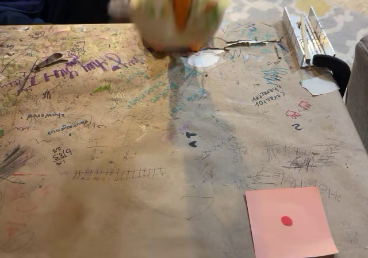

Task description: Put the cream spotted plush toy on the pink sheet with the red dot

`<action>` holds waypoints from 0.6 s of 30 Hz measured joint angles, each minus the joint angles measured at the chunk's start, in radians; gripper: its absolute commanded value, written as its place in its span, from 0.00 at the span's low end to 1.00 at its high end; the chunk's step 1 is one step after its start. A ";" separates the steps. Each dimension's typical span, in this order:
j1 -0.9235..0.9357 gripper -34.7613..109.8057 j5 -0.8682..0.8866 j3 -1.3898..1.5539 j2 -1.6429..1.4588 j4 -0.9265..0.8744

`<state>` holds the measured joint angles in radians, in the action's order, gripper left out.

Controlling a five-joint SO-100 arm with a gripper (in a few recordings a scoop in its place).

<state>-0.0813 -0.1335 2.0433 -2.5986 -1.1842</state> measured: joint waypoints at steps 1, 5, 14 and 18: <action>-0.020 0.24 0.011 -0.032 -0.048 0.000; -0.094 0.24 0.041 -0.146 -0.225 -0.020; -0.190 0.24 0.032 -0.313 -0.551 -0.037; -0.218 0.24 0.018 -0.259 -0.555 -0.023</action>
<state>-0.2991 -0.1150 1.7840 -3.1539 -1.2072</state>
